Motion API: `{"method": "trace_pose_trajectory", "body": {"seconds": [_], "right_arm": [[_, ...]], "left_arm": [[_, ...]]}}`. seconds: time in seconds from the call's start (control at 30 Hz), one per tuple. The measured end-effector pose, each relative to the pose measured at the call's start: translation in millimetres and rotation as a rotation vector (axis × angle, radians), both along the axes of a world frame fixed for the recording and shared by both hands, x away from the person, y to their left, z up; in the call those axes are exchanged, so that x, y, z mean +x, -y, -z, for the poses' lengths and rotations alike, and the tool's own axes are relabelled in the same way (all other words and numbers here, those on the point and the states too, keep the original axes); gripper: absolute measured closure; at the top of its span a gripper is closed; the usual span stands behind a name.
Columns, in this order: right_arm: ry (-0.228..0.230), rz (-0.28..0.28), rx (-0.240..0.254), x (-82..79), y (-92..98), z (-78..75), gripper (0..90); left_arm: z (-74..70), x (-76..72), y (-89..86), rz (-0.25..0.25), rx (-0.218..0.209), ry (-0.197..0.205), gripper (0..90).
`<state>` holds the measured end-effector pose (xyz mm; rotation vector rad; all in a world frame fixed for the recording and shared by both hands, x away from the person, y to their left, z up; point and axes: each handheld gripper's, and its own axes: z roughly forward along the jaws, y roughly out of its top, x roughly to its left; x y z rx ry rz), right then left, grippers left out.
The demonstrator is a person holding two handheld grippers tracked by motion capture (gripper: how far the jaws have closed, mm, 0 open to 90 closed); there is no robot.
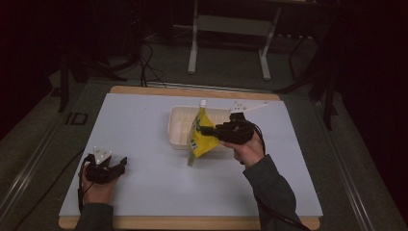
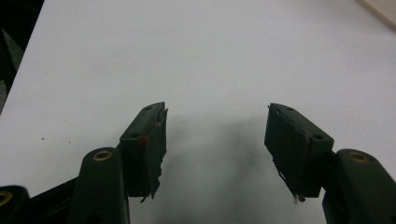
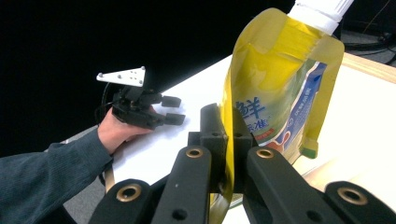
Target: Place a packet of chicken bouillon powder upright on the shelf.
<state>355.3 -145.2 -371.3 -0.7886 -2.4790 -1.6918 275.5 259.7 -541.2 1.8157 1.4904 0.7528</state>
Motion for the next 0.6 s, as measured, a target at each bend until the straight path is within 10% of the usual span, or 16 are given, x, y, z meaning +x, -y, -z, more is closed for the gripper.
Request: {"method": "trace_pose_trajectory", "body": {"seconds": [0.6], "right_arm": [[0.015,0.026,-0.016,13.2,-1.7,-5.4,89.9]], "left_arm": [[0.1,0.1,-0.3,0.0,-0.002,0.0,38.4]]}}
